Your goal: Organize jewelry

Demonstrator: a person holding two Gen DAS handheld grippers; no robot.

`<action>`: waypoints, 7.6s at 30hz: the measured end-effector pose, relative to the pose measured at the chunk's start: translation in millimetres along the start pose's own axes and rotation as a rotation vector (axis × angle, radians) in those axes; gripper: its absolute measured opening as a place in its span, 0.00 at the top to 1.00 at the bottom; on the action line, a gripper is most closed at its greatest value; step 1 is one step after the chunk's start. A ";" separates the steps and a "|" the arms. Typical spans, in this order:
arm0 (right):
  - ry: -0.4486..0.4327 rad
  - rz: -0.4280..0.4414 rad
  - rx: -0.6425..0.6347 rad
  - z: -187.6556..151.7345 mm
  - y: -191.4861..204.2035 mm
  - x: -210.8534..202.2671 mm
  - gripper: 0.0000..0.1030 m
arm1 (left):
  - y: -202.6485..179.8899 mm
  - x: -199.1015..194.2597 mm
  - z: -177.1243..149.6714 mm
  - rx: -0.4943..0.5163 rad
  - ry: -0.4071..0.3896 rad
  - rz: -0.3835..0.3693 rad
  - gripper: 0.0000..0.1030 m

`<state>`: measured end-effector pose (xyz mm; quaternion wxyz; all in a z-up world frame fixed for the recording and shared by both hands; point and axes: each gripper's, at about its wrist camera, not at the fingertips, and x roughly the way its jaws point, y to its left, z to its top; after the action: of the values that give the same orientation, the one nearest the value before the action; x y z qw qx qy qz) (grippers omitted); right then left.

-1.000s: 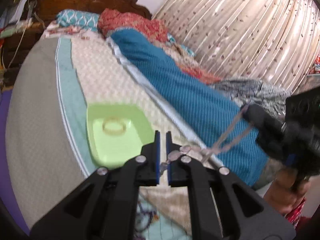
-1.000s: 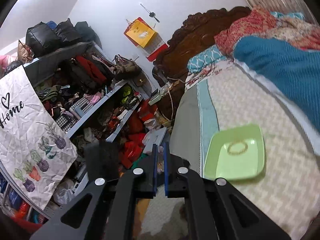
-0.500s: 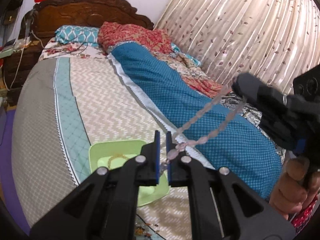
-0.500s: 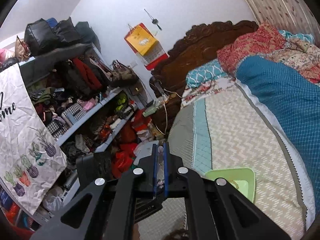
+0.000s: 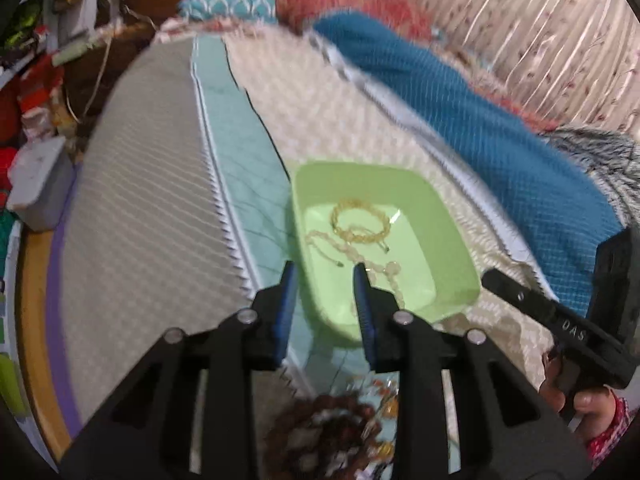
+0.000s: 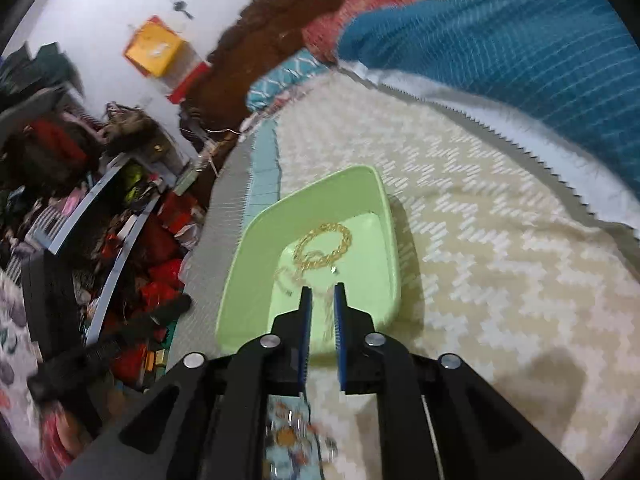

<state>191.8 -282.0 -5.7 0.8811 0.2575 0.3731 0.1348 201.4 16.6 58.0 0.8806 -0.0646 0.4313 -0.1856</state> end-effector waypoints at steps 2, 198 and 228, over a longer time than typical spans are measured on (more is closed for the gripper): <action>0.021 0.008 0.000 -17.1 -1.8 -9.6 1.00 | 6.7 -16.4 -13.5 -0.003 -0.017 0.001 0.73; 0.328 0.048 -0.433 -159.2 84.7 -17.4 0.71 | -16.3 -44.5 -207.3 0.092 0.150 -0.056 0.86; 0.106 0.323 -0.203 18.7 97.7 -83.8 1.00 | -49.2 -99.8 -29.3 0.015 -0.071 -0.398 0.92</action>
<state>143.6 -243.5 108.8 0.8486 0.2164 0.3572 0.3247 109.2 10.7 126.6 0.8416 -0.1486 0.3771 -0.3569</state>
